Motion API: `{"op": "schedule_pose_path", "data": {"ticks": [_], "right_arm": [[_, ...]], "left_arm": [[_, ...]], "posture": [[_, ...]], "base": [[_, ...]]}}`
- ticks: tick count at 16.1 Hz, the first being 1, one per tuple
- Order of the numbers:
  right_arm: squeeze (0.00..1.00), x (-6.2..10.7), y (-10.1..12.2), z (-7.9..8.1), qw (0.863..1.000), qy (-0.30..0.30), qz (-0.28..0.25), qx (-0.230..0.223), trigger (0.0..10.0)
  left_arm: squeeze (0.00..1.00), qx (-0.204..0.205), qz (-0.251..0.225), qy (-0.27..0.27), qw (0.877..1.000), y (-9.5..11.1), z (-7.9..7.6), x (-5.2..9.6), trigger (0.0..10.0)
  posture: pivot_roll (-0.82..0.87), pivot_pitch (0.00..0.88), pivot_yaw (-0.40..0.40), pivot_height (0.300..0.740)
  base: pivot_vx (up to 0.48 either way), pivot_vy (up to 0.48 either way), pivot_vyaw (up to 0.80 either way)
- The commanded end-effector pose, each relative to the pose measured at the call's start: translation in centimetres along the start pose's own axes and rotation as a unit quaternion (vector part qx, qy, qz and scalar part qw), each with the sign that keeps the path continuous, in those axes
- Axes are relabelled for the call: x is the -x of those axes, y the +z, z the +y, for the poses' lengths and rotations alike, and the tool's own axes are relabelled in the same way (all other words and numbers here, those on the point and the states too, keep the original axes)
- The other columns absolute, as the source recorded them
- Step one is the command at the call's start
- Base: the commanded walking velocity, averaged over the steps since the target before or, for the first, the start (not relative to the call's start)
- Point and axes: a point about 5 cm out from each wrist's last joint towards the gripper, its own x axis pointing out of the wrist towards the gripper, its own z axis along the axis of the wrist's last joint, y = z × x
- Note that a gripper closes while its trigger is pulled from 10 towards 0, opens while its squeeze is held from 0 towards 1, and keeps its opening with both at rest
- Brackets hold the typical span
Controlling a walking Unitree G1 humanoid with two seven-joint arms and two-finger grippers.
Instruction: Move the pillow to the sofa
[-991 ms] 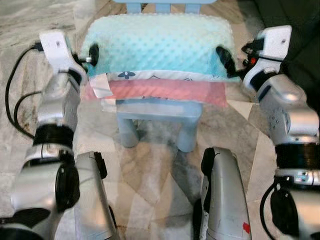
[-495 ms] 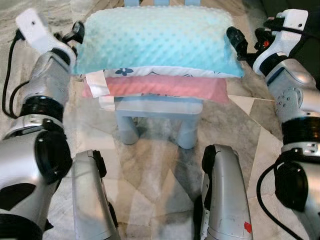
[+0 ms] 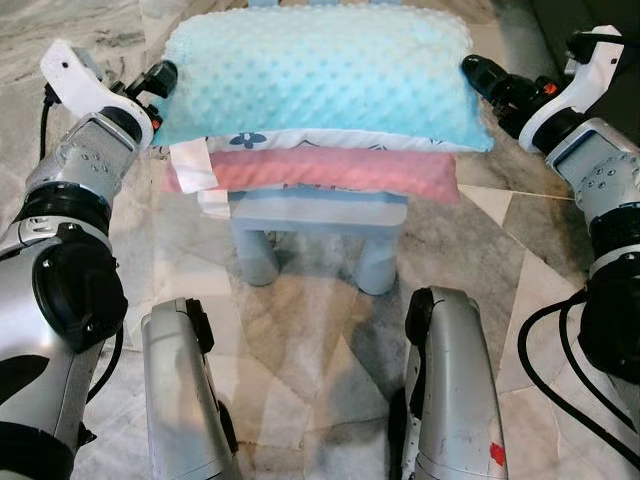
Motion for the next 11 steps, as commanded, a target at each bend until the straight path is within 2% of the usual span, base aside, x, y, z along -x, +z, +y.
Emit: {"op": "schedule_pose_path", "data": {"ticks": [1,3,6,8,10,11], "right_arm": [[0.00,-0.2,0.3,0.3,1.000,0.017,0.004,-0.004,10.0],[0.00,-0.3,-0.1,0.4,1.000,0.026,0.016,-0.001,10.0],[0.00,-0.4,-1.3,0.9,0.997,0.058,0.046,-0.004,10.0],[0.00,-0.5,-2.3,1.5,0.992,0.103,0.070,-0.015,10.0],[0.00,-0.6,-3.2,2.1,0.986,0.137,0.089,-0.025,10.0],[0.00,-0.7,-3.6,2.7,0.982,0.162,0.098,-0.025,10.0]], "left_arm": [[0.00,0.016,0.001,-0.017,1.000,1.1,-0.3,0.1,10.0],[0.00,0.034,0.012,-0.023,0.999,0.9,-0.6,0.1,10.0],[0.00,0.030,0.053,-0.010,0.998,-0.4,0.3,0.3,10.0],[0.00,0.036,0.082,-0.014,0.996,-1.3,0.9,0.5,10.0],[0.00,0.065,0.109,-0.052,0.991,-1.8,0.3,0.6,10.0],[0.00,0.060,0.136,-0.080,0.986,-2.4,-0.2,0.7,10.0]], "posture": [[-0.01,0.330,0.025,0.366],[-0.01,0.336,0.028,0.366],[-0.01,0.340,0.034,0.366],[0.00,0.345,0.036,0.366],[0.00,0.346,0.035,0.366],[-0.01,0.347,0.036,0.366]], "base": [[0.000,0.000,0.00],[0.000,0.000,0.00],[0.000,0.000,0.00],[0.000,0.000,0.00],[0.000,0.000,0.00],[0.000,0.000,0.00]]}}
